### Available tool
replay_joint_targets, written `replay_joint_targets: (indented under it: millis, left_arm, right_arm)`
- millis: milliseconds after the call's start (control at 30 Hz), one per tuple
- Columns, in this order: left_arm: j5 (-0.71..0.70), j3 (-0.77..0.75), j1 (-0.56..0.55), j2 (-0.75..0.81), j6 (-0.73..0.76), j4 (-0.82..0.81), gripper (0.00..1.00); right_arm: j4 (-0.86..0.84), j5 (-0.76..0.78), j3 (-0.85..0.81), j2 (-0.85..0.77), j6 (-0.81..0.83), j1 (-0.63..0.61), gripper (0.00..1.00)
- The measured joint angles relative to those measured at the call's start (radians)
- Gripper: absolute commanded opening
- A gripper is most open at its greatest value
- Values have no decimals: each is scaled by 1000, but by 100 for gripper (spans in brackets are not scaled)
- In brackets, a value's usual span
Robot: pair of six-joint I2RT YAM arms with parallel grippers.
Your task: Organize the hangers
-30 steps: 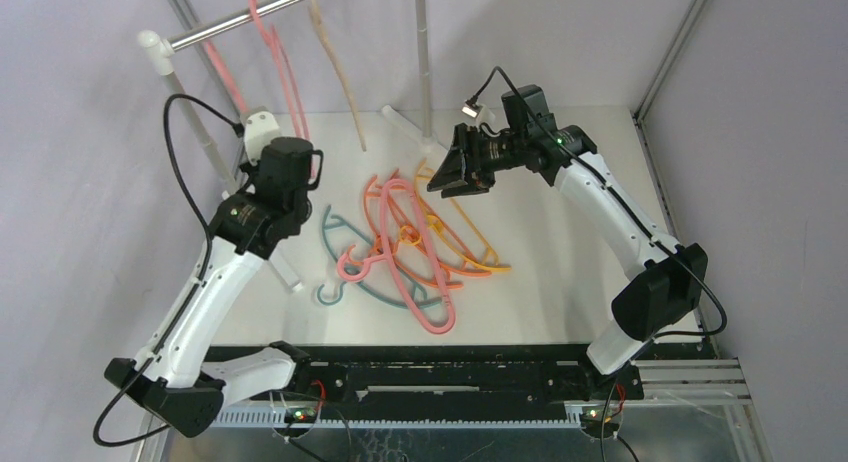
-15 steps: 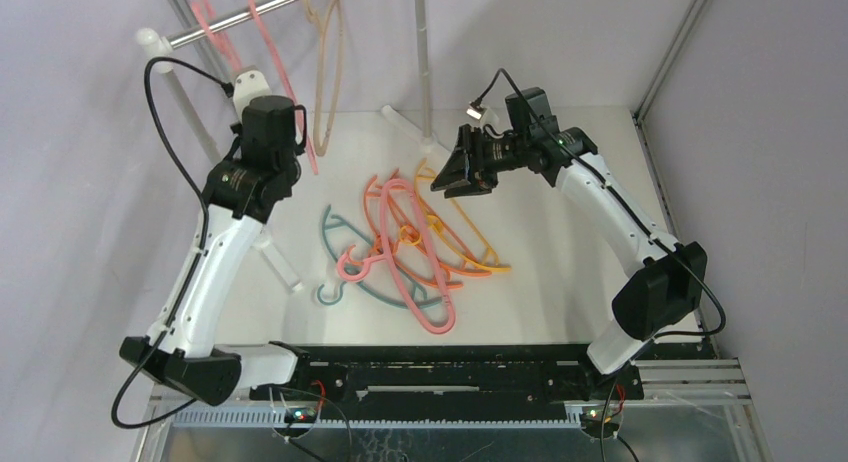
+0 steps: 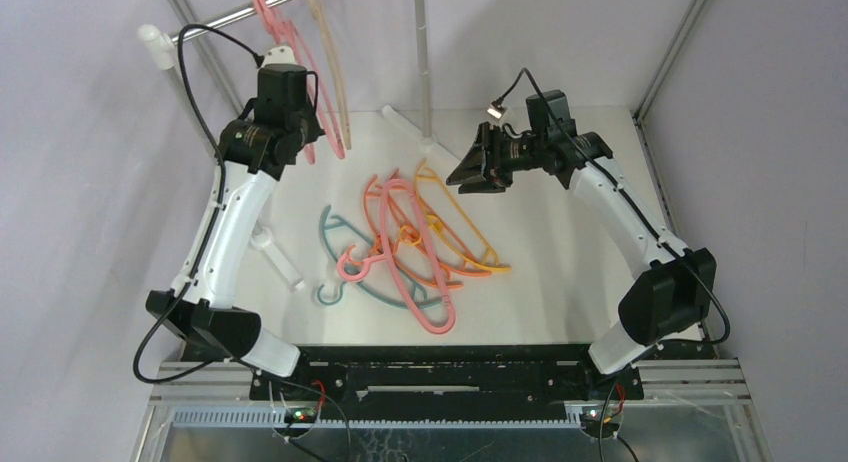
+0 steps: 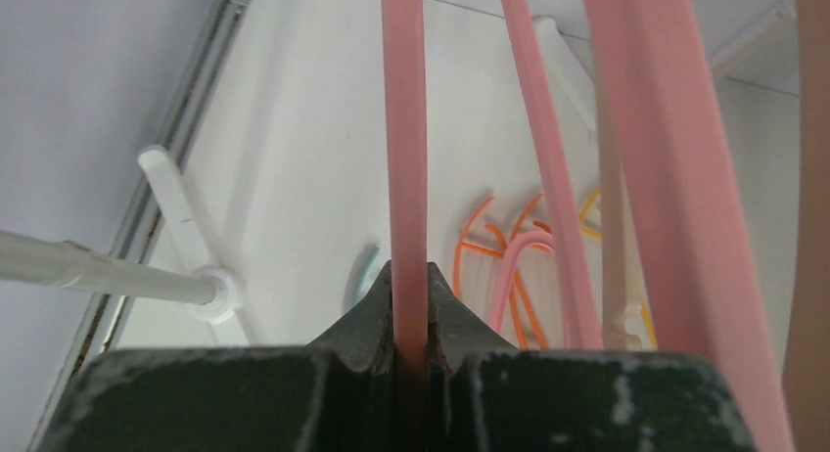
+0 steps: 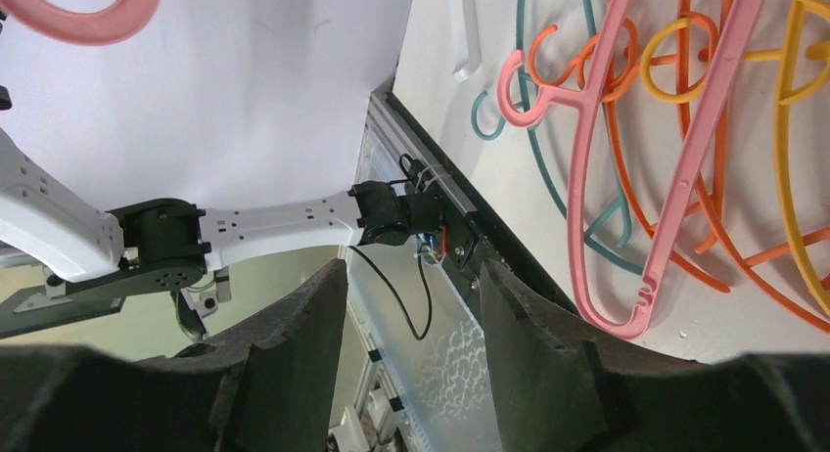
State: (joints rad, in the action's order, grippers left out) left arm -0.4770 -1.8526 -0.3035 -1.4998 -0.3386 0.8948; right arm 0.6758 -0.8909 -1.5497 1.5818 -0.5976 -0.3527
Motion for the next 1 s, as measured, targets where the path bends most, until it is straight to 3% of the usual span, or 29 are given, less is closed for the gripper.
replay_joint_targets:
  millis: [300, 700, 867, 933, 1000]
  left_arm:
    - [128, -108, -20, -103, 2, 5, 0]
    - [277, -499, -70, -425, 2, 70, 1]
    - [346, -526, -71, -459, -6, 46, 25]
    - [385, -525, -73, -460, -3, 41, 48]
    - [407, -516, -74, -460, 13, 18, 59]
  right_arm:
    - [-31, -11, 19, -5, -22, 35, 59]
    - [-38, -18, 39, -38, -30, 99, 60]
    - [-34, -24, 45, -57, -24, 138, 68]
    - [-27, -22, 45, -62, -13, 144, 70]
    - [-24, -17, 45, -68, -5, 148, 73]
